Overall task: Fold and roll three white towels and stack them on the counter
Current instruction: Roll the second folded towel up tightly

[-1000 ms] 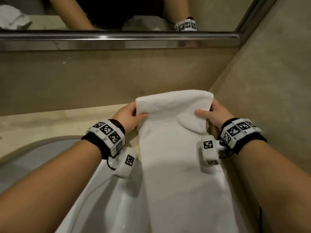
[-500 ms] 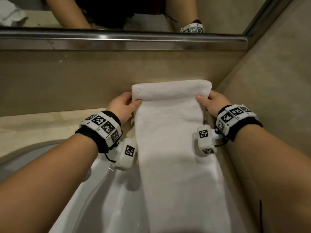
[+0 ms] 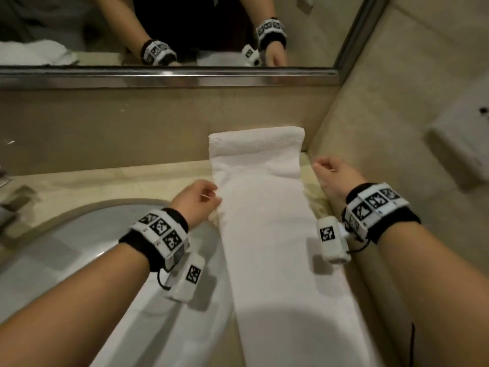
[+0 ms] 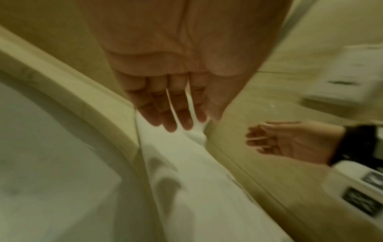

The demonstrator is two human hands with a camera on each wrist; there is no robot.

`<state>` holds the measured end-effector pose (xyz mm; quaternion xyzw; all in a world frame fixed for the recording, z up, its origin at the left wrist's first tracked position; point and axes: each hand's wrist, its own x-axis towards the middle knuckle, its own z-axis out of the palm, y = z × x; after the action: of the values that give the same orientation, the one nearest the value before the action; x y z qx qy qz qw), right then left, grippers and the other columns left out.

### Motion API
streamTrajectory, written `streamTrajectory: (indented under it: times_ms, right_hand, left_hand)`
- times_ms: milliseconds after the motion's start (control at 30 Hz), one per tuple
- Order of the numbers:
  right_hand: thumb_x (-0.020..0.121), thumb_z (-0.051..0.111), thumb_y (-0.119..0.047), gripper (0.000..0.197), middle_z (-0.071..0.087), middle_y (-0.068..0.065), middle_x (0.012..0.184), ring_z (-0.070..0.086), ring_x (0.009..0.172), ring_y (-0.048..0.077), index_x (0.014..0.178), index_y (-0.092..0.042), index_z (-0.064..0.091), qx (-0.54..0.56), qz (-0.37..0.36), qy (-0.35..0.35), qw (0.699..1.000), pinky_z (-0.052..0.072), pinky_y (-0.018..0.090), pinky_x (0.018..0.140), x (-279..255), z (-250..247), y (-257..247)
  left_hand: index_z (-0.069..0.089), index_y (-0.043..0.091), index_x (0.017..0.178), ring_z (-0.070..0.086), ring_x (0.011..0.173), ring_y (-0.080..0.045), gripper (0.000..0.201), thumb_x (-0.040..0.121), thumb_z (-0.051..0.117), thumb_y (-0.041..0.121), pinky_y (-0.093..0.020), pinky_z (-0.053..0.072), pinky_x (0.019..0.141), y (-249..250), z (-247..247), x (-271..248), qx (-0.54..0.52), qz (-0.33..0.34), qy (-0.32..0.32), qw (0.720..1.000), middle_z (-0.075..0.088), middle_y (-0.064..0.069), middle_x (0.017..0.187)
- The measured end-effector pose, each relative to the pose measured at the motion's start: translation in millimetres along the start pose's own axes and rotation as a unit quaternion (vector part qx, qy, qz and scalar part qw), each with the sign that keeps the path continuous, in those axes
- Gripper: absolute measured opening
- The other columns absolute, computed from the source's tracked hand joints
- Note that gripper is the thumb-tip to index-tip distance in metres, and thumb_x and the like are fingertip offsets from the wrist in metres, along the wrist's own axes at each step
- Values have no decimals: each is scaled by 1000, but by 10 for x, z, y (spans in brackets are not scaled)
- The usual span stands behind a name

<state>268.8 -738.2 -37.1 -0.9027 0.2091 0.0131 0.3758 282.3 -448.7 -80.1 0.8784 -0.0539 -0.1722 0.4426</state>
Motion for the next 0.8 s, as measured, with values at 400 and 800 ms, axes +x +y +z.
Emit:
streamTrajectory:
  times_ms: [400, 800]
  right_hand:
    - [88, 55, -20, 11, 61, -5, 91, 55, 83, 11, 92, -19, 65, -103, -144, -130, 975, 37, 21, 75, -2811, 96, 1242]
    - [77, 65, -44, 37, 55, 1, 110, 47, 106, 21, 107, -23, 60, -193, -238, -212, 928, 36, 32, 95, -3508, 300, 1661]
  left_hand:
    - [57, 26, 116, 49, 113, -14, 34, 83, 60, 31, -25, 37, 97, 123, 1084, -2500, 319, 243, -320, 859, 55, 4, 121]
    - [48, 18, 125, 48, 112, -28, 41, 84, 53, 21, -36, 41, 85, -227, 1632, -3109, 475, 278, -168, 818, 48, -8, 128]
